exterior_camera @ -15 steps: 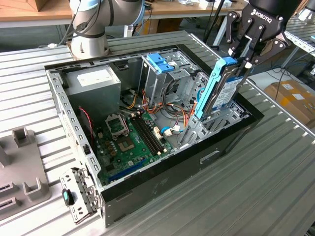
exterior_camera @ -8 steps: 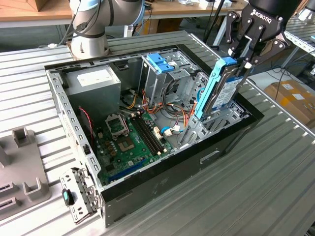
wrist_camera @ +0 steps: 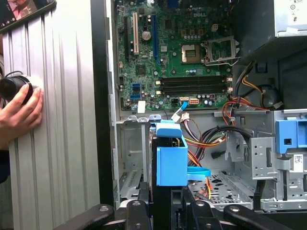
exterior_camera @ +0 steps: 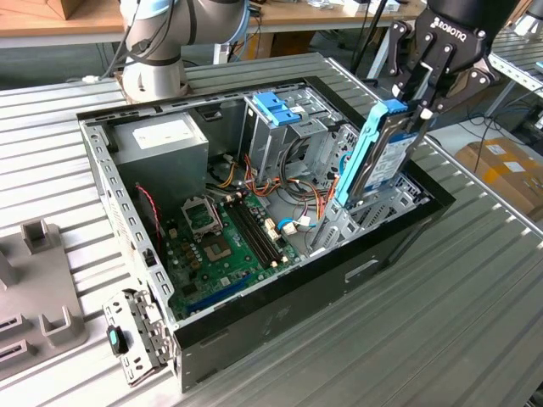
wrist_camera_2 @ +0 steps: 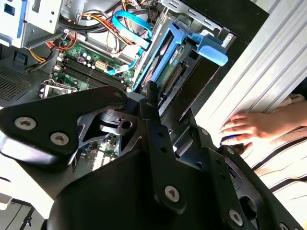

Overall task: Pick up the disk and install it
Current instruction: 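Insert the disk into the insertion slot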

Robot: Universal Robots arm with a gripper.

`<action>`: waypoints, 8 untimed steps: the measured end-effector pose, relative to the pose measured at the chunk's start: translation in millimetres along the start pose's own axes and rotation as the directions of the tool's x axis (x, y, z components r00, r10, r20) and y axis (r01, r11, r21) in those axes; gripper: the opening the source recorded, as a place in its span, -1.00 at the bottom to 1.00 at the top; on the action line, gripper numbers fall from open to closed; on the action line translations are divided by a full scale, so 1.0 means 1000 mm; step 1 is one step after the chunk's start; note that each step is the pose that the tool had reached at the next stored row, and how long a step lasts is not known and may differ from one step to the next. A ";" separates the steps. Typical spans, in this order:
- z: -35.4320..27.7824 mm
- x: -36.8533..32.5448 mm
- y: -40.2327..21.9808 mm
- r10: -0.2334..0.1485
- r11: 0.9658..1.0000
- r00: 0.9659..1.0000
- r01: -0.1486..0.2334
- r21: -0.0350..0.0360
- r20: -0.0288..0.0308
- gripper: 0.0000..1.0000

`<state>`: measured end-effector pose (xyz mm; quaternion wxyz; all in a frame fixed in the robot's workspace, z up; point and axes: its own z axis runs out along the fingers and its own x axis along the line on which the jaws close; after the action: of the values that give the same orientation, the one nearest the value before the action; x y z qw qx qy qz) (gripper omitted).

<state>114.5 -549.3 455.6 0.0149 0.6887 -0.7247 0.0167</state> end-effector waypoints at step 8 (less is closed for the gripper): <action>0.0057 -0.0002 0.0000 0.000 1.000 1.000 0.000 0.000 0.000 -0.30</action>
<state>114.5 -549.4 449.8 0.0149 0.6887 -0.7247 0.0168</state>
